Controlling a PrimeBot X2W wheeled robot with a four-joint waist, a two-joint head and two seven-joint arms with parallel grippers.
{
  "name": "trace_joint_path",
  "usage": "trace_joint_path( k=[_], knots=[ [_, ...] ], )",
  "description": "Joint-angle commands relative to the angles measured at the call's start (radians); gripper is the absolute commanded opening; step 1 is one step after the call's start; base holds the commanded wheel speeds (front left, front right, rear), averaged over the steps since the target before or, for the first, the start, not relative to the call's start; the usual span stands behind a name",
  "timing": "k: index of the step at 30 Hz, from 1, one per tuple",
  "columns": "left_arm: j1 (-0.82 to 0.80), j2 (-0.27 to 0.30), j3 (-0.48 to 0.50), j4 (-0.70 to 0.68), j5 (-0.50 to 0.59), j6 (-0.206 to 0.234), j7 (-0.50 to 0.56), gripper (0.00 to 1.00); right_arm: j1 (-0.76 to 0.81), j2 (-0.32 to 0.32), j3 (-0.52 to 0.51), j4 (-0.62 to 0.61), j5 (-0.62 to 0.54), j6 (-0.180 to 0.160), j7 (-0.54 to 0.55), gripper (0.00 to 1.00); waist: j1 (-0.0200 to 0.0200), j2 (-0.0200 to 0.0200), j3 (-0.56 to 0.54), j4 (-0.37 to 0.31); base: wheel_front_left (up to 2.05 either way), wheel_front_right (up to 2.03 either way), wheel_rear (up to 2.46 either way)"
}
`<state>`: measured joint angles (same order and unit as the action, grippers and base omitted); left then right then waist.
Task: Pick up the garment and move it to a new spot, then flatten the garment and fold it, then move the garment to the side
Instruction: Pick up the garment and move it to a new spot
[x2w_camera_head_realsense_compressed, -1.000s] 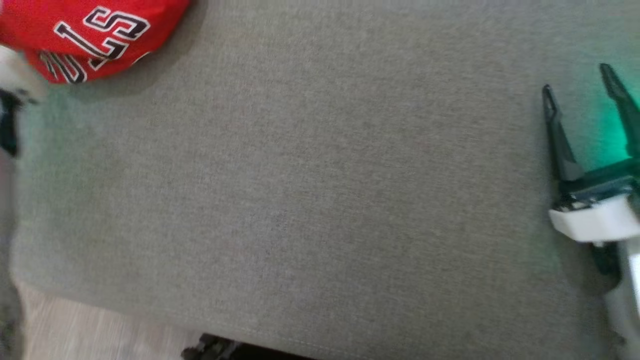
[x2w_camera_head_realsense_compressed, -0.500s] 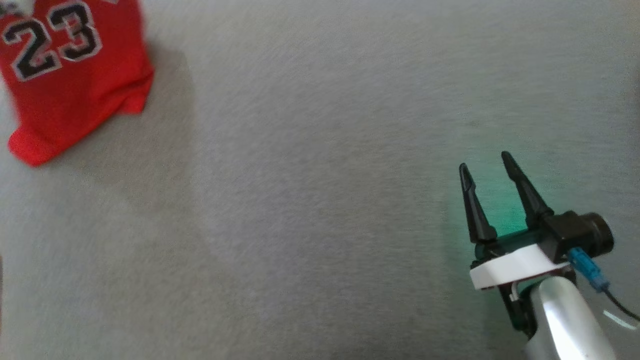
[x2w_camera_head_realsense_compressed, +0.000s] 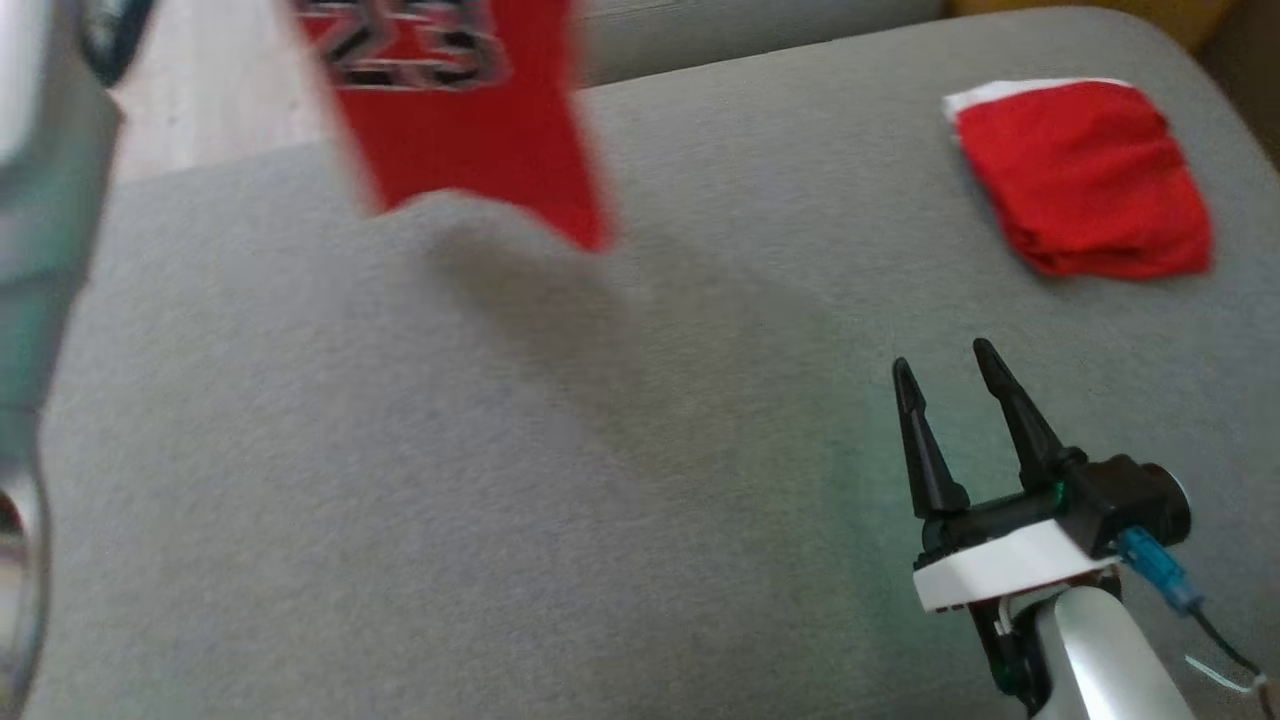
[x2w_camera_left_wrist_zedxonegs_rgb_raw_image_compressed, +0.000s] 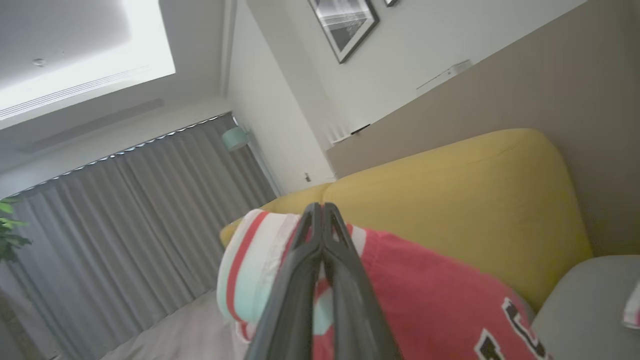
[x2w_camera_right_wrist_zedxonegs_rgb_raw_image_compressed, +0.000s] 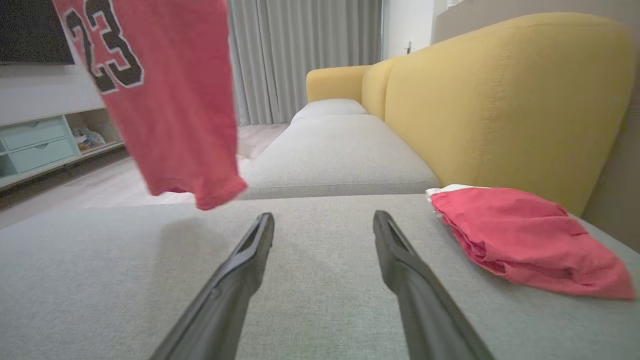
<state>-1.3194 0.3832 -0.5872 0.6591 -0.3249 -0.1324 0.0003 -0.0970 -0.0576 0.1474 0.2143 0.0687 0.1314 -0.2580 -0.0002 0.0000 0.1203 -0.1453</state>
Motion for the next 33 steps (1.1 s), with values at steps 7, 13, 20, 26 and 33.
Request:
trace_joint_path(
  k=[7, 13, 20, 26, 33],
  knots=[
    [0.242, -0.013, -0.107, -0.182, -0.065, 0.010, -0.052, 0.00, -0.038, 0.007, 0.030, -0.052, 0.052, -0.001, -0.004, 1.00, 0.0002, 0.0000, 0.027, -0.060, 0.00, 0.00, 0.00],
    [0.612, -0.102, -0.219, -0.198, -0.082, 0.060, -0.197, 0.00, -0.020, 0.007, 0.005, -0.054, 0.050, -0.001, -0.004, 1.00, 0.0002, 0.0000, 0.052, -0.024, 0.00, 0.00, 0.00],
    [0.898, -0.191, -0.200, -0.144, -0.149, 0.129, -0.259, 1.00, 0.033, 0.007, -0.038, -0.027, 0.055, -0.001, -0.004, 1.00, 0.0002, 0.0000, 0.012, 0.050, 0.00, 0.00, 0.00],
    [1.055, -0.213, -0.015, -0.310, -0.097, 0.251, -0.262, 1.00, 0.070, 0.007, -0.062, 0.004, 0.078, -0.001, -0.004, 1.00, 0.0002, 0.0000, -0.041, 0.118, 0.00, 0.00, 0.00],
    [1.256, -0.246, 0.208, -0.519, 0.005, 0.273, -0.262, 1.00, 0.105, 0.007, -0.074, 0.039, 0.092, -0.001, -0.004, 1.00, 0.0002, 0.0000, -0.109, 0.172, 0.00, 0.00, 0.00]
  ],
)
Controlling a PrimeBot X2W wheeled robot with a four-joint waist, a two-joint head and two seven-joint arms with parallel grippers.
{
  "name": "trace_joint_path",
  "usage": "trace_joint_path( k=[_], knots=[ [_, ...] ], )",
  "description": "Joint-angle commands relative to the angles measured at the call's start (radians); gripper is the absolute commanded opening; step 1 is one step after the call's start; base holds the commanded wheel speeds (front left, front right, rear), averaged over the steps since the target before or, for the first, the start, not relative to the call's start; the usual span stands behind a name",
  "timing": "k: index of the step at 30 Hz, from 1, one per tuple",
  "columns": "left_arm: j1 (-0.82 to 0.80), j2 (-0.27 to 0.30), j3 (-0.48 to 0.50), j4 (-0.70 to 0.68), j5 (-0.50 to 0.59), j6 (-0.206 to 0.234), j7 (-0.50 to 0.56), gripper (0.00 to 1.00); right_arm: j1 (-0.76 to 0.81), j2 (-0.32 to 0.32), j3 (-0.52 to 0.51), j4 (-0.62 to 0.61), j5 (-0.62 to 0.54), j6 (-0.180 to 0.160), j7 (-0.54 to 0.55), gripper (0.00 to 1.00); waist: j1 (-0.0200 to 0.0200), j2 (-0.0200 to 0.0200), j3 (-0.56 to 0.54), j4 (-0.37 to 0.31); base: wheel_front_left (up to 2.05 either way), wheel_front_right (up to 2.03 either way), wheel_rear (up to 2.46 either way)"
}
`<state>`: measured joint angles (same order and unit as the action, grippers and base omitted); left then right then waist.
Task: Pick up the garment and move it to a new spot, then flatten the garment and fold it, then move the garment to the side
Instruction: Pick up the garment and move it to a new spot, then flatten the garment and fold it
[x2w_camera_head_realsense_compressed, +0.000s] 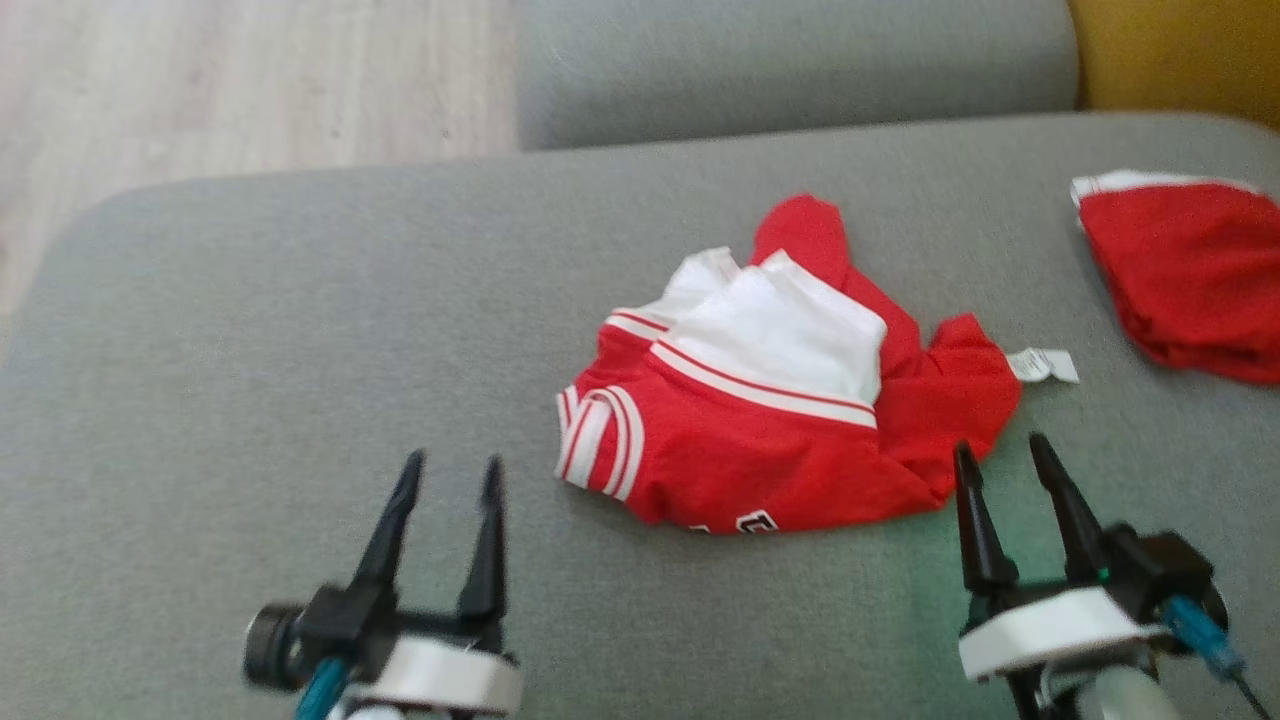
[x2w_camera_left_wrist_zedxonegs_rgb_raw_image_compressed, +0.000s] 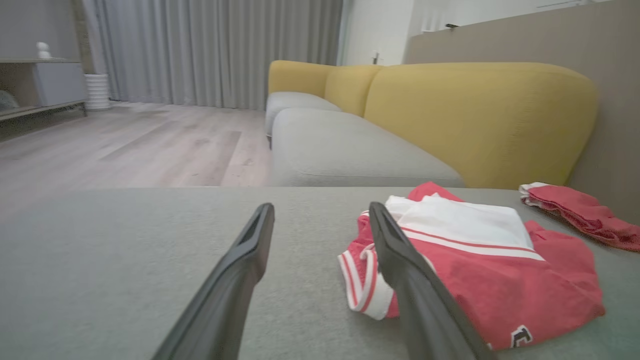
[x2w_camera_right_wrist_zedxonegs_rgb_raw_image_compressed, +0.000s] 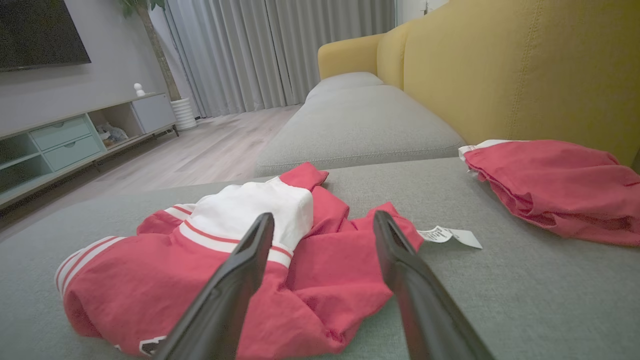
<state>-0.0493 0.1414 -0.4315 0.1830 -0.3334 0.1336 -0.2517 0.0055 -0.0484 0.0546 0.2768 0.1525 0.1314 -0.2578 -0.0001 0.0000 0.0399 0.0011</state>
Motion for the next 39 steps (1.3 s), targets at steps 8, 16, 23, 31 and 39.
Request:
trace_joint_path(
  k=[8, 16, 23, 31, 39],
  knots=[
    [0.124, -0.052, 0.178, -0.103, 0.091, -0.015, -0.010, 1.00, 0.050, -0.002, 0.017, -0.017, 0.021, -0.001, -0.004, 1.00, 0.0001, 0.0000, -0.077, 0.055, 0.00, 0.00, 0.00],
    [0.173, -0.081, 0.210, -0.099, 0.159, -0.053, -0.010, 1.00, 0.086, -0.002, 0.024, -0.021, 0.028, -0.001, -0.004, 1.00, 0.0001, 0.0000, -0.106, 0.082, 0.00, 0.00, 0.00],
    [0.182, -0.087, 0.227, -0.092, 0.196, -0.073, -0.010, 1.00, 0.096, -0.002, 0.028, -0.025, 0.041, -0.001, -0.004, 1.00, 0.0001, 0.0000, -0.116, 0.091, 0.00, 0.00, 0.00],
    [0.192, -0.089, 0.233, -0.084, 0.216, -0.091, -0.010, 1.00, 0.102, -0.002, 0.034, -0.034, 0.045, -0.001, -0.004, 1.00, 0.0001, 0.0000, -0.112, 0.094, 0.00, 0.00, 0.00],
    [0.188, -0.090, 0.235, -0.073, 0.224, -0.102, -0.010, 1.00, 0.099, -0.002, 0.042, -0.034, 0.042, -0.001, -0.004, 1.00, 0.0001, 0.0000, -0.097, 0.092, 0.00, 0.00, 0.00]
  ],
)
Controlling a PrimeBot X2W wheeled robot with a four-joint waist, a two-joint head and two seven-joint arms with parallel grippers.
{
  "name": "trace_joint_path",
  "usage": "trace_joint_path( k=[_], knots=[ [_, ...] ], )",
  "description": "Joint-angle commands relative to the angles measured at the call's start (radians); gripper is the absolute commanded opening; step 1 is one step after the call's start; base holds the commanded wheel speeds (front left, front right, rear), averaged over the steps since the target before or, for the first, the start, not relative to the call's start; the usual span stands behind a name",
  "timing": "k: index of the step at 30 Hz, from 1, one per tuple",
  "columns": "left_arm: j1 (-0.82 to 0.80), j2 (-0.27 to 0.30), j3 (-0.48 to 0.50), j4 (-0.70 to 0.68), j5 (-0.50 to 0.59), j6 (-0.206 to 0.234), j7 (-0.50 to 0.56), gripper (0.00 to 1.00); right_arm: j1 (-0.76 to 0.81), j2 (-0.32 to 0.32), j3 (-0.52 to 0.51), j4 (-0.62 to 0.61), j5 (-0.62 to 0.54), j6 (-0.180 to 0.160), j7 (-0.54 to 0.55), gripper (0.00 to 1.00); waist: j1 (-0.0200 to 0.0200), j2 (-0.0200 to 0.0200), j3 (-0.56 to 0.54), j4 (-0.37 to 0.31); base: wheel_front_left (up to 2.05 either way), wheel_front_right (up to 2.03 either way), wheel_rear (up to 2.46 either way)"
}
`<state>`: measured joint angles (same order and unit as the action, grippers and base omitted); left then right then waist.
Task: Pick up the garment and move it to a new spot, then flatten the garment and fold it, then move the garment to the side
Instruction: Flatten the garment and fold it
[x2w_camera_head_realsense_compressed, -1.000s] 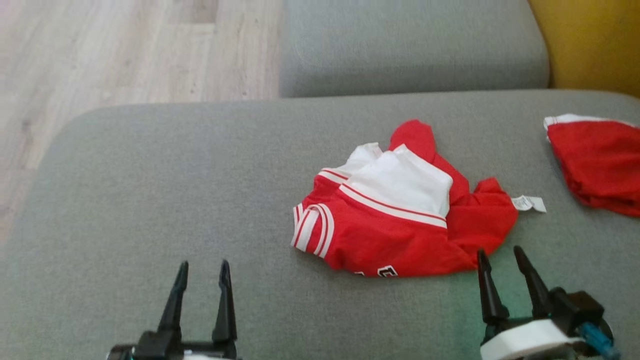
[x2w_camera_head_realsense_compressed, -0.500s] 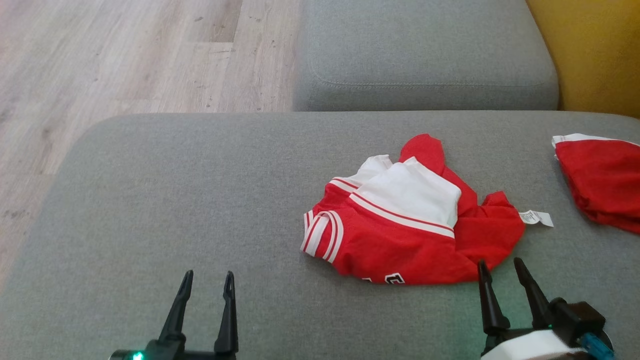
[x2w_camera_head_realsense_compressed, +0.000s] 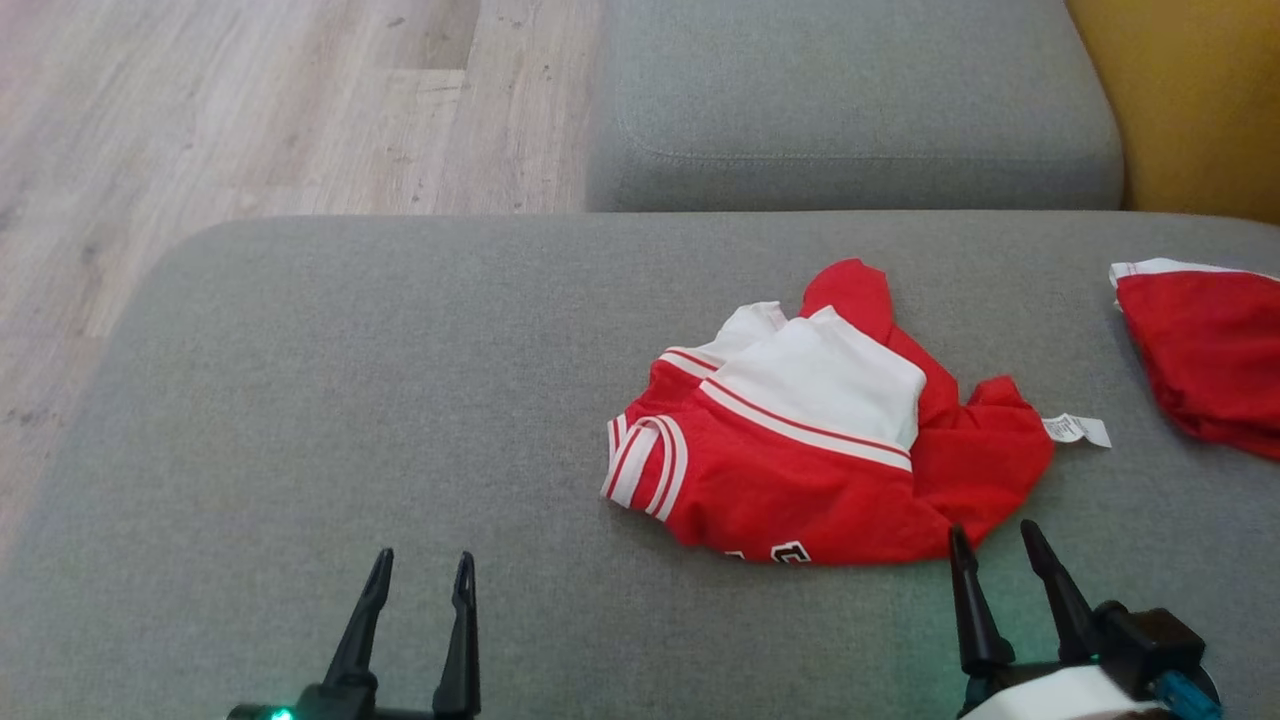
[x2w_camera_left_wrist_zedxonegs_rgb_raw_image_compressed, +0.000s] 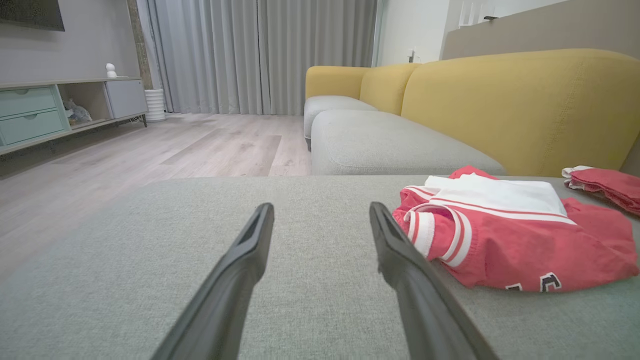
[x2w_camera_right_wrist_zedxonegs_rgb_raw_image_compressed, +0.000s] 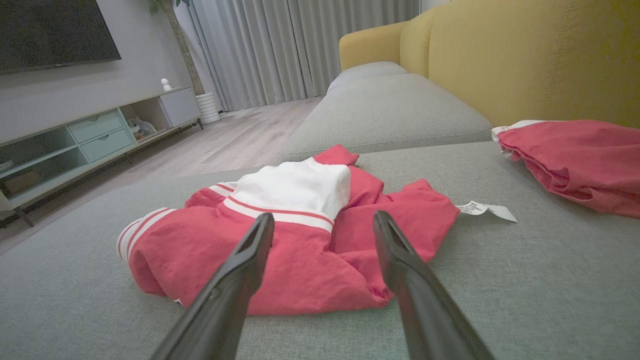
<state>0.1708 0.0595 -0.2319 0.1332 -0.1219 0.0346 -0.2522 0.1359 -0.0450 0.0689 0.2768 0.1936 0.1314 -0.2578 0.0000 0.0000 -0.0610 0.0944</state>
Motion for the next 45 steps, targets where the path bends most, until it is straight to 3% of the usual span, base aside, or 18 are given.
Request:
trace_joint_path(
  k=[1, 11, 17, 20, 24, 31, 45],
  knots=[
    [-0.035, -0.009, 0.033, -0.020, 0.016, -0.006, -0.009, 1.00, -0.032, -0.005, 0.029, -0.034, 0.001, -0.001, -0.004, 1.00, 0.0000, 0.0000, 0.007, -0.002, 0.00, 0.00, 0.00],
    [-0.170, -0.008, -0.019, 0.062, 0.064, -0.068, -0.010, 1.00, -0.063, -0.005, 0.067, -0.047, -0.021, -0.001, -0.004, 1.00, 0.0000, 0.0000, 0.090, -0.053, 0.00, 0.00, 0.00],
    [-0.408, -0.008, -0.082, 0.172, 0.091, -0.123, 0.000, 1.00, -0.123, -0.005, 0.080, -0.060, -0.047, -0.001, -0.004, 1.00, 0.0000, 0.0000, 0.215, -0.121, 0.00, 0.00, 0.00],
    [-0.593, -0.009, -0.142, 0.252, 0.096, -0.147, 0.042, 1.00, -0.158, -0.005, 0.084, -0.060, -0.062, -0.001, -0.004, 1.00, 0.0000, 0.0000, 0.274, -0.167, 0.00, 0.00, 0.00],
    [-0.723, -0.009, -0.202, 0.377, 0.077, -0.160, 0.144, 1.00, -0.184, -0.005, 0.089, -0.062, -0.062, -0.001, -0.004, 1.00, 0.0000, 0.0000, 0.311, -0.218, 0.00, 0.00, 0.00],
    [-0.849, 0.000, -0.267, 0.573, 0.005, -0.165, 0.287, 1.00, -0.206, -0.005, 0.101, -0.063, -0.052, -0.001, -0.004, 1.00, 0.0000, 0.0000, 0.350, -0.273, 0.00, 0.00, 0.00],
    [-0.938, 0.012, -0.261, 0.761, 0.003, -0.102, 0.270, 1.00, -0.217, -0.005, 0.117, -0.057, -0.047, -0.001, -0.004, 1.00, 0.0000, 0.0000, 0.364, -0.283, 0.00, 0.00, 0.00]
  ],
)
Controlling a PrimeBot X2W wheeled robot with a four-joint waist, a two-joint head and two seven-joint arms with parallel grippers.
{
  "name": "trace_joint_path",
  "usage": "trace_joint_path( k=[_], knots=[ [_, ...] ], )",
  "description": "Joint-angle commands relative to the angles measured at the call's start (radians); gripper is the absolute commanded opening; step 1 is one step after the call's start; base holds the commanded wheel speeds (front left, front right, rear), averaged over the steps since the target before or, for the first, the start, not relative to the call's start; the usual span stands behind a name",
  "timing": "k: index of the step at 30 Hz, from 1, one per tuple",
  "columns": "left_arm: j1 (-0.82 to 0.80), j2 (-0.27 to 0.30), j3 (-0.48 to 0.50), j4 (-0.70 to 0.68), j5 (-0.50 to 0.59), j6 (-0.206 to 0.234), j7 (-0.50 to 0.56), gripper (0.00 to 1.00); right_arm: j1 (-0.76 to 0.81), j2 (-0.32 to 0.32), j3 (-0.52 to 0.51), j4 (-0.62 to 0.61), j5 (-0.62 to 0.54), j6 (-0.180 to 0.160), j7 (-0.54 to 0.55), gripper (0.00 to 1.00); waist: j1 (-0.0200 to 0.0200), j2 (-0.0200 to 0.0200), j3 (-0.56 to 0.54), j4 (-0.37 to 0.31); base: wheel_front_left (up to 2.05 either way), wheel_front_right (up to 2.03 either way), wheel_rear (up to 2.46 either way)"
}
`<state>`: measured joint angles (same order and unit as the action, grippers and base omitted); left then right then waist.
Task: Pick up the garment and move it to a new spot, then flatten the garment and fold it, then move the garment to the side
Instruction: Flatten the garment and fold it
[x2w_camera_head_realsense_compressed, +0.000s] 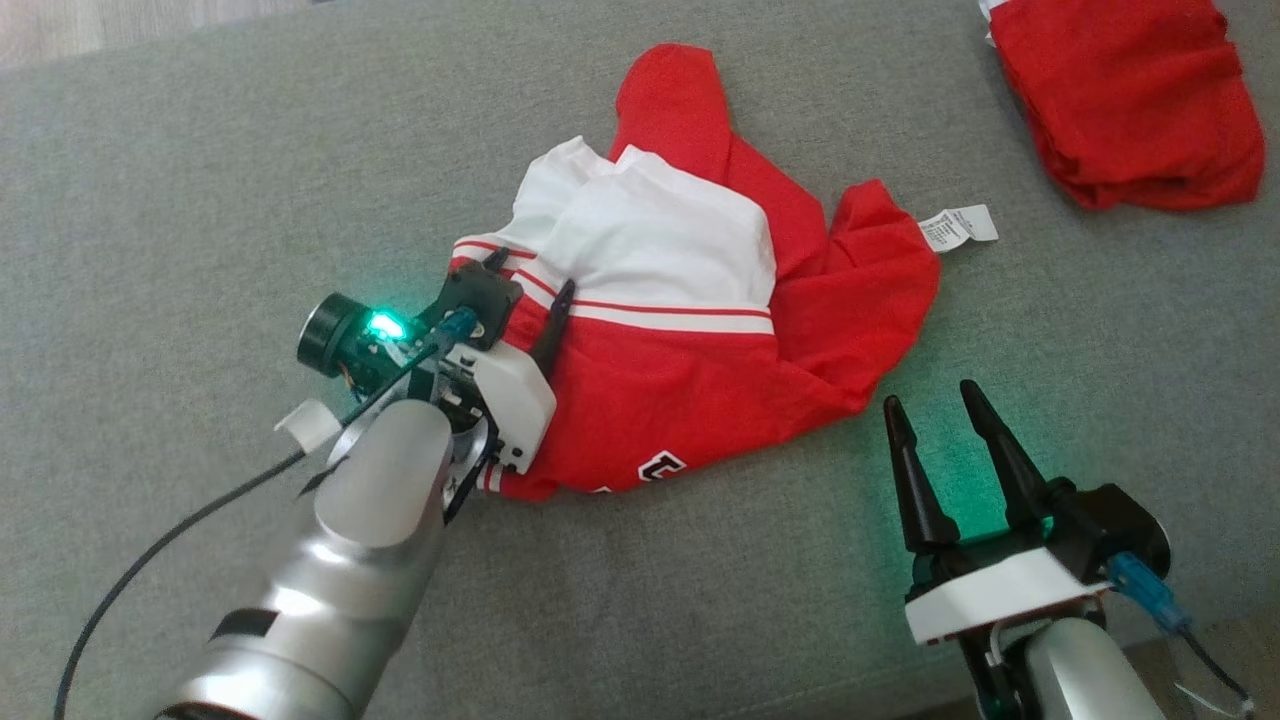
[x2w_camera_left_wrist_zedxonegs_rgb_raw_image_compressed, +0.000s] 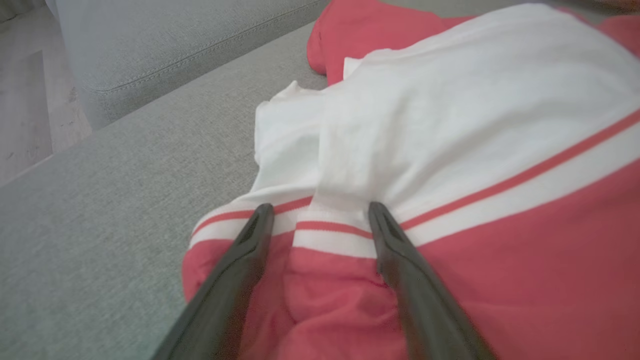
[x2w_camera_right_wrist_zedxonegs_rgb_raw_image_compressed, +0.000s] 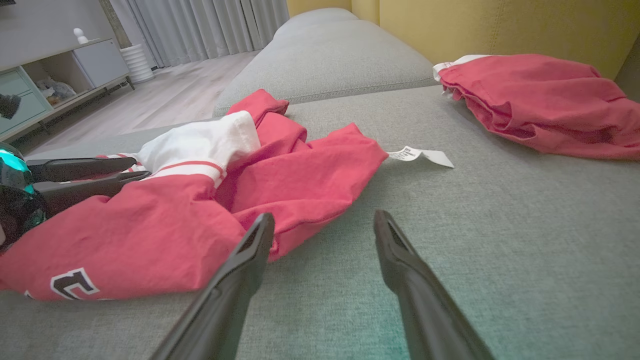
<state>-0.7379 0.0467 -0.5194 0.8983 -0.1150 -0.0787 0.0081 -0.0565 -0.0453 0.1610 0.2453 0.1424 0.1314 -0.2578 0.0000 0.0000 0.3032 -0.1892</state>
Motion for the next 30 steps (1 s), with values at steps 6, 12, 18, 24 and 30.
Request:
trace_joint_path(
  k=[6, 12, 18, 24, 30],
  knots=[
    [-0.034, 0.014, -0.009, 0.015, -0.024, -0.016, 0.012, 0.00, -0.025, -0.005, 0.026, -0.019, 0.004, -0.001, -0.004, 1.00, 0.0000, 0.0000, -0.011, 0.004, 0.00, 0.00, 0.00],
    [-0.029, 0.007, -0.046, -0.015, -0.032, -0.020, -0.023, 0.00, -0.017, -0.005, 0.023, -0.016, 0.007, -0.001, -0.004, 1.00, 0.0000, 0.0000, -0.033, 0.010, 0.00, 0.00, 0.00],
    [-0.008, 0.004, -0.123, -0.140, -0.028, -0.004, -0.092, 0.00, -0.001, -0.005, 0.021, -0.014, 0.013, -0.001, -0.004, 1.00, 0.0000, 0.0000, -0.075, 0.031, 0.00, 0.00, 0.00],
    [0.076, 0.004, -0.258, -0.332, -0.034, -0.017, -0.074, 0.00, 0.014, -0.005, 0.012, -0.014, 0.015, -0.001, -0.004, 1.00, 0.0000, 0.0000, -0.108, 0.060, 0.00, 0.00, 0.00],
    [0.112, 0.008, -0.313, -0.520, -0.038, -0.029, -0.079, 0.00, 0.032, -0.005, 0.003, -0.010, 0.015, -0.001, -0.004, 1.00, 0.0000, 0.0000, -0.133, 0.103, 0.00, 0.00, 0.00]
  ],
)
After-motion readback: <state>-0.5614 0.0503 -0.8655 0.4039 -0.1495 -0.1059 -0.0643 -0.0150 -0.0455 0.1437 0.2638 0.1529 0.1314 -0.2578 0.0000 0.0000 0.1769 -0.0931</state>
